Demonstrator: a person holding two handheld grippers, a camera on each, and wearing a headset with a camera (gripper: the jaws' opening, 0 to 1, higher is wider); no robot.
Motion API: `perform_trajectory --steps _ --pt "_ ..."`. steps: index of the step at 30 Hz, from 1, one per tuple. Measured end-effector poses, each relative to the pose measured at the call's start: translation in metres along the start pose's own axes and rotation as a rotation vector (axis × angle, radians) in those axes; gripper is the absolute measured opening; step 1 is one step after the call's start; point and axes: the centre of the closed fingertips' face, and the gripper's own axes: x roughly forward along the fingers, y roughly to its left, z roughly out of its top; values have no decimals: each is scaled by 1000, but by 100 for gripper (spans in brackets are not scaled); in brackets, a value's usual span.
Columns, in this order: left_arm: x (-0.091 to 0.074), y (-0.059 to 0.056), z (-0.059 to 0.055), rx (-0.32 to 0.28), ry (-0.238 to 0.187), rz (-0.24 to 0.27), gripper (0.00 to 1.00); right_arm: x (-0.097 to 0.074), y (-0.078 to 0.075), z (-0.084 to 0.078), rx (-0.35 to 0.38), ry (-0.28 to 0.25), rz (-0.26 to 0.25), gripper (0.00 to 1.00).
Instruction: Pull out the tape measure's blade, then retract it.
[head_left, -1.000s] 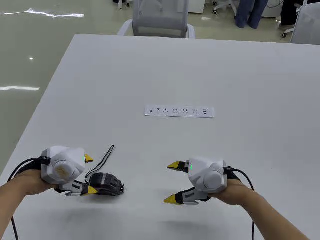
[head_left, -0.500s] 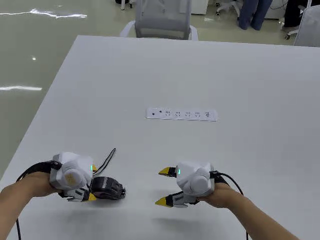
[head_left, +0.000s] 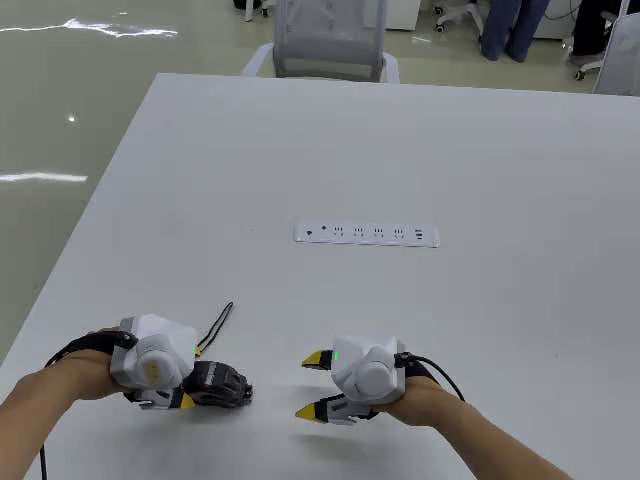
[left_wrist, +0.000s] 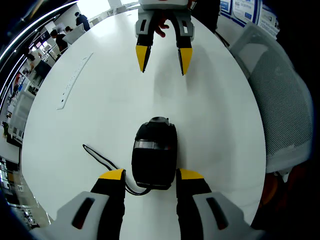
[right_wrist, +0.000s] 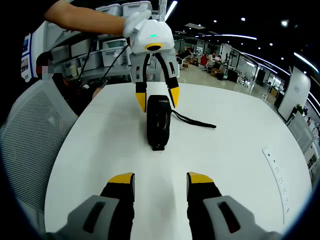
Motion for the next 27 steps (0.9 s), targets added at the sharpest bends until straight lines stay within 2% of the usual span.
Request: perform_trajectory --steps 5,18,27 --pt "2 -1 -1 10 5 -6 32 9 1 4 3 -6 8 39" --pt "9 -3 -7 37 22 -23 30 34 3 7 10 -16 39 36" --pt "11 -4 -7 39 7 -27 30 46 3 13 6 -23 52 34"
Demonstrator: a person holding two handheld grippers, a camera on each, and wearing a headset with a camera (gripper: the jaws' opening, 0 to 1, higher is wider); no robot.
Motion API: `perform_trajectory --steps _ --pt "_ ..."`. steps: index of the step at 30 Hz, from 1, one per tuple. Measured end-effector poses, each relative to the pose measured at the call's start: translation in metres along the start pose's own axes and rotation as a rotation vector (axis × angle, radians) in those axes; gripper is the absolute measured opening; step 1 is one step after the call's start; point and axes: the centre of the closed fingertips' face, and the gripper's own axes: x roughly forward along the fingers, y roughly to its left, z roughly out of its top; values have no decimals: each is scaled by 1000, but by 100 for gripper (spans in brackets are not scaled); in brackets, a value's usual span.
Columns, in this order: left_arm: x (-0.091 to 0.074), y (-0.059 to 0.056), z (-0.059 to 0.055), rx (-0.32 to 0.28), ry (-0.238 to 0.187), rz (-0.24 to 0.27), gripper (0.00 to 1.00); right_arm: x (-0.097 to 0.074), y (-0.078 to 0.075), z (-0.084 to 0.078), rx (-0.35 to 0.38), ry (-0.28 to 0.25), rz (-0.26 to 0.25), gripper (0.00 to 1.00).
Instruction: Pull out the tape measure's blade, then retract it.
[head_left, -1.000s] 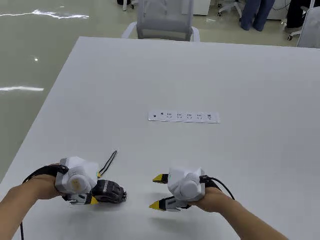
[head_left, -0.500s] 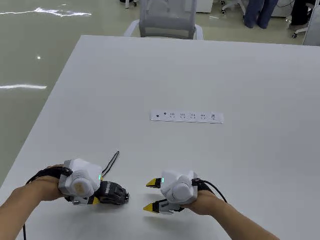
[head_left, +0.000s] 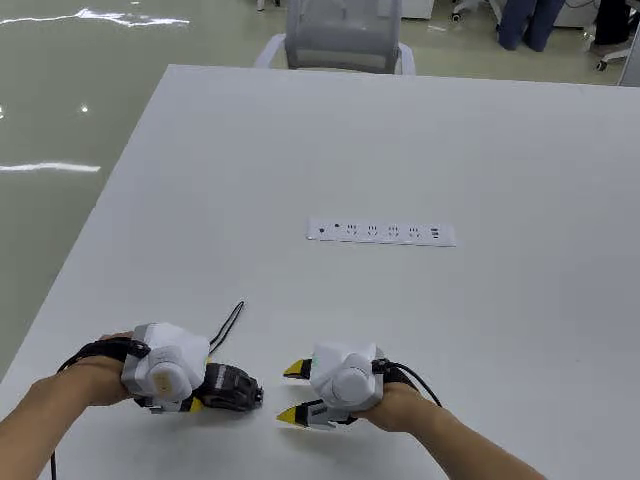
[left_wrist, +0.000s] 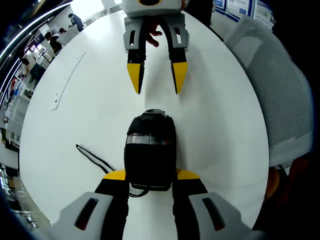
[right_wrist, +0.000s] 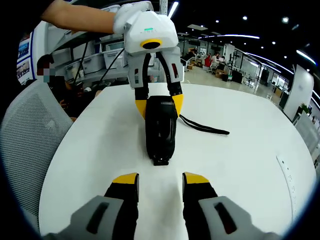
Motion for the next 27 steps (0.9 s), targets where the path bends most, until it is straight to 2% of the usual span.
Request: perform_trajectory --steps 8,12,27 --pt "1 0 -1 2 -19 3 29 14 -2 5 -1 -9 13 30" --pt "1 -1 -2 -20 -32 5 28 20 -1 5 -8 -5 18 28" --pt "2 -1 -2 -34 -36 -5 27 37 -1 4 -24 6 32 21"
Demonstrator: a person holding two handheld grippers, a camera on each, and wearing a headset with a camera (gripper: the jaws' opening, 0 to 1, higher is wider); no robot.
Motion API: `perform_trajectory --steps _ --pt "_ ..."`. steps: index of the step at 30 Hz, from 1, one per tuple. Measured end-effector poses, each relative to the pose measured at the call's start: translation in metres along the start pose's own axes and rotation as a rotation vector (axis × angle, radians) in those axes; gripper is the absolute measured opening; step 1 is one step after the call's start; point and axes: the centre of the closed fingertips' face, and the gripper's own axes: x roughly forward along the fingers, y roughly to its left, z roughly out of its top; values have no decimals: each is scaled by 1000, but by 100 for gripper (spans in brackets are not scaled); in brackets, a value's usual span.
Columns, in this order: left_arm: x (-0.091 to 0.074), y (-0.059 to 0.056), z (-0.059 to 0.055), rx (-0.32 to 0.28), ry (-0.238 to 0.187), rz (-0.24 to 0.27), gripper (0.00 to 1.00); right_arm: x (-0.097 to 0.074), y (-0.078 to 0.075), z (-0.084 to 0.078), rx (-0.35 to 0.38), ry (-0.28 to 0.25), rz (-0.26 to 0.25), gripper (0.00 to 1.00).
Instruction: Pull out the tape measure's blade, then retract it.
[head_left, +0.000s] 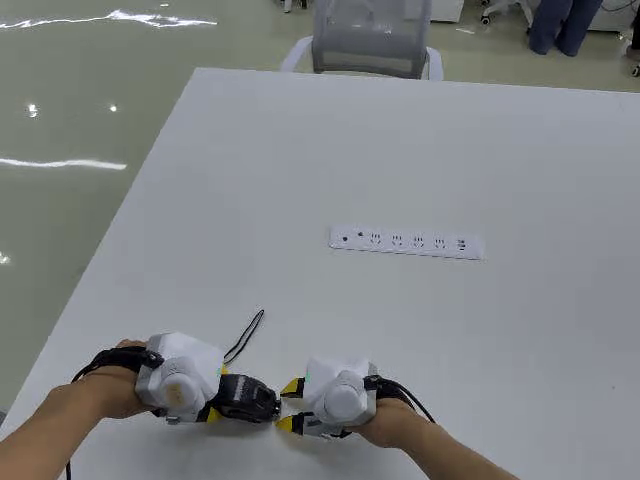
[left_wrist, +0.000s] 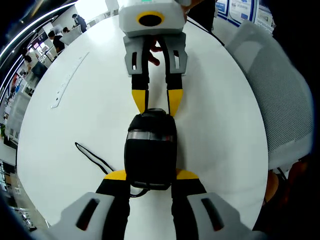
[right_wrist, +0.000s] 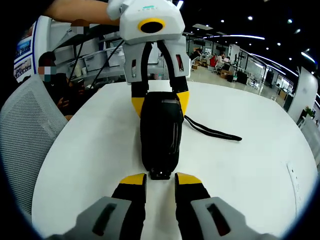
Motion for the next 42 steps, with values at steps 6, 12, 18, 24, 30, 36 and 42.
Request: perform_trajectory --steps 6,12,18,24,30,36,42 --pt "0 0 -1 -1 -4 -2 27 3 0 0 -7 9 1 16" --pt "0 0 -1 -4 -7 -4 27 3 0 0 -17 8 2 16" --pt "0 0 -1 -12 -13 3 27 3 -2 -1 -18 14 -5 13" --pt "1 0 -2 -13 -13 1 27 3 -1 -1 -4 16 2 12" --pt "1 0 -3 -26 -16 0 27 3 -1 -1 4 18 5 12" --pt "0 0 -4 -29 -15 2 27 2 0 1 16 20 14 11" --pt "0 0 -4 -30 -12 0 27 1 1 1 -4 26 17 11"
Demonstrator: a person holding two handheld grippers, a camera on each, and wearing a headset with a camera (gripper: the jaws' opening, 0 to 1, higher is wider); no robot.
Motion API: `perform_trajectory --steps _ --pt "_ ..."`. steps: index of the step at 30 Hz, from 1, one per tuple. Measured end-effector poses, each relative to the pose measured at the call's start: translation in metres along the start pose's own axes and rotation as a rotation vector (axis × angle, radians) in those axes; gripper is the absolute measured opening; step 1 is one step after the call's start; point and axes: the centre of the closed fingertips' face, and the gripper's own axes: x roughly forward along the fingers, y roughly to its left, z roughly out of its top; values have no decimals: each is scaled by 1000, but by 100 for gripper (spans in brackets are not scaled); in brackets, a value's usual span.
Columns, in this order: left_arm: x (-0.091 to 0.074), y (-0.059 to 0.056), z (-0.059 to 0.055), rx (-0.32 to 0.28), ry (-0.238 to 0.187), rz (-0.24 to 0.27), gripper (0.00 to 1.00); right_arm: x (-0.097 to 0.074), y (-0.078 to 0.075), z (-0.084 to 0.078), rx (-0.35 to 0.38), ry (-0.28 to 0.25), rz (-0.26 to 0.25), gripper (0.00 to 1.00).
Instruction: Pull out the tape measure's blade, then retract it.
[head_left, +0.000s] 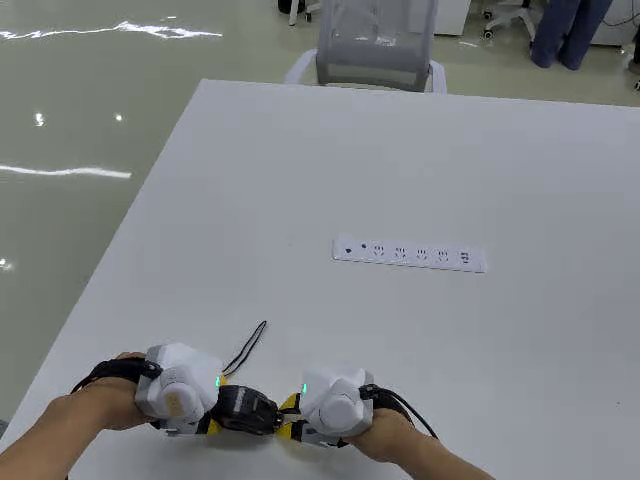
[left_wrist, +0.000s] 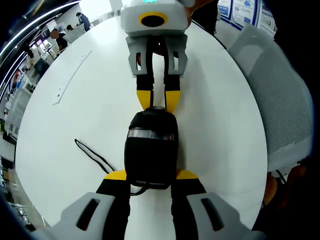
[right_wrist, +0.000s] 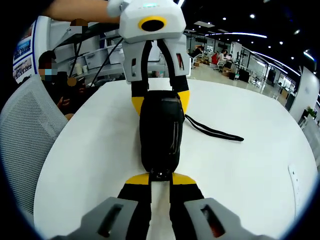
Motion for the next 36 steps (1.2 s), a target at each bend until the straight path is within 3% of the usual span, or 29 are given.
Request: perform_trajectory --steps 36 --pt "0 1 -2 -27 8 2 27 -5 -2 -2 -2 7 0 11"
